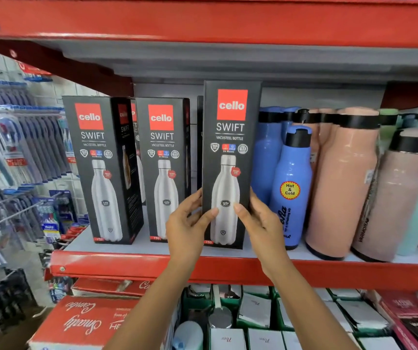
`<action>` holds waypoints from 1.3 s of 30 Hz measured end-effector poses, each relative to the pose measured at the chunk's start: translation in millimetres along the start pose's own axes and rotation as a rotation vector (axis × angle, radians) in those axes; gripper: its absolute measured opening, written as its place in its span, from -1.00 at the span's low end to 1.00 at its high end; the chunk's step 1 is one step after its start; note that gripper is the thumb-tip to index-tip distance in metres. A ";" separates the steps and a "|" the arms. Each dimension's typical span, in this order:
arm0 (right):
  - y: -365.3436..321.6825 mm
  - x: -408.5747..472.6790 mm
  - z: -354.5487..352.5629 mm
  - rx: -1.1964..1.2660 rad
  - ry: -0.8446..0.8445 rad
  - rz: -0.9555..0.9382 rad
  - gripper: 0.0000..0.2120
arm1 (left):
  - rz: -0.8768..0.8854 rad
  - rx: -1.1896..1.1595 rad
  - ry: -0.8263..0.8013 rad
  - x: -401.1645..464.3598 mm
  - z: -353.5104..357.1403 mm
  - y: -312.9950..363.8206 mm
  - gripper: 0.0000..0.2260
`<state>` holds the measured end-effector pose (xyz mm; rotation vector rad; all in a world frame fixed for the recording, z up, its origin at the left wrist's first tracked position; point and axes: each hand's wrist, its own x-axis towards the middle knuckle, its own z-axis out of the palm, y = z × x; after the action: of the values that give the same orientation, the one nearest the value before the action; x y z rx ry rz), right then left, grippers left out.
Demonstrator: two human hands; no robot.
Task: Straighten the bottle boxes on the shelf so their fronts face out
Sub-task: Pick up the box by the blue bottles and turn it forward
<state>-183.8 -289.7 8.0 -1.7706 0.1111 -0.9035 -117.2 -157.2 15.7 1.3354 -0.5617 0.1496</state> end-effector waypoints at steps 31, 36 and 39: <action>18.7 -12.7 23.2 -0.110 0.006 0.118 -0.49 | 0.002 0.220 -0.030 -14.4 -7.9 -38.8 -0.57; 13.8 -17.3 23.9 -0.112 0.013 0.133 -0.50 | -0.014 0.204 -0.033 -18.3 -12.3 -34.6 -0.58; 10.4 -24.0 23.6 -0.113 0.016 0.140 -0.49 | -0.022 0.196 -0.056 -23.7 -15.6 -30.4 -0.59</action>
<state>-182.5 -264.0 -16.0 -1.8353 0.2980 -0.8236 -120.3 -144.9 -23.9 1.5393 -0.5906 0.1529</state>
